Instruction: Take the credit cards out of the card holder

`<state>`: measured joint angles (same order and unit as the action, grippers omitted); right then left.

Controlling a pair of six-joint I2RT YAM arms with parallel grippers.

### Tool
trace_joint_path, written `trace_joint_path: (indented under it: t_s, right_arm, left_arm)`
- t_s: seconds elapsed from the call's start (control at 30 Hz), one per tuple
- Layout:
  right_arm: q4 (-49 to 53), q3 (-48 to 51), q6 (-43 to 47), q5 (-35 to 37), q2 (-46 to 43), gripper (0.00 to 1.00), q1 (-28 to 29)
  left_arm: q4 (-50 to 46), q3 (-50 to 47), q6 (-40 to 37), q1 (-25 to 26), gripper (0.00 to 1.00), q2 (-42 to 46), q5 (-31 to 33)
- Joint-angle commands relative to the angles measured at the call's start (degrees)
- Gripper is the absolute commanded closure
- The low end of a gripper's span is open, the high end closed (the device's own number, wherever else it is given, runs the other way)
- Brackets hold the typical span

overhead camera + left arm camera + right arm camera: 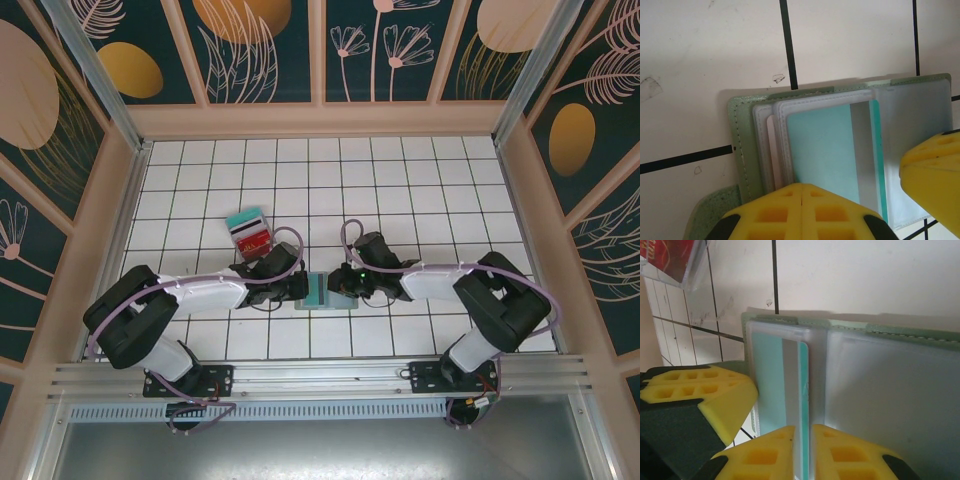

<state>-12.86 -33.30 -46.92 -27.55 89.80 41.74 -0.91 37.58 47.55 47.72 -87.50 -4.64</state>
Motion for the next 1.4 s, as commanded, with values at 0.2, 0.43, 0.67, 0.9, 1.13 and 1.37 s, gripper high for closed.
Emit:
trace_joint_path:
  t_s: [0.2,0.43,0.67,0.9,1.13,1.37]
  right_arm:
    - [-3.05,-2.02,-0.15,-2.97,3.35,0.82,0.43]
    - [-3.33,-2.43,-0.11,-3.47,4.64,0.88,0.45]
    - [-2.10,-2.03,0.44,-2.33,3.80,1.00,0.36]
    - [-1.47,-0.53,0.63,-1.81,2.34,1.00,-0.33]
    - [-0.24,1.34,1.28,-1.64,-0.38,1.00,-1.91]
    - [0.16,2.87,1.39,-1.45,-1.94,1.00,-2.88]
  left_arm:
    - [-0.34,-1.52,0.08,-0.18,0.93,-1.19,-0.42]
    - [-0.32,-1.64,0.18,-0.18,0.95,-1.15,-0.45]
    - [-2.26,-1.31,0.66,-0.18,1.00,-1.49,1.39]
    - [-4.69,-1.16,1.13,-0.18,1.00,-2.80,3.22]
    - [-4.81,-1.38,1.30,-0.18,1.00,-3.11,3.27]
    - [-4.89,-1.31,1.06,-0.22,1.00,-3.21,3.24]
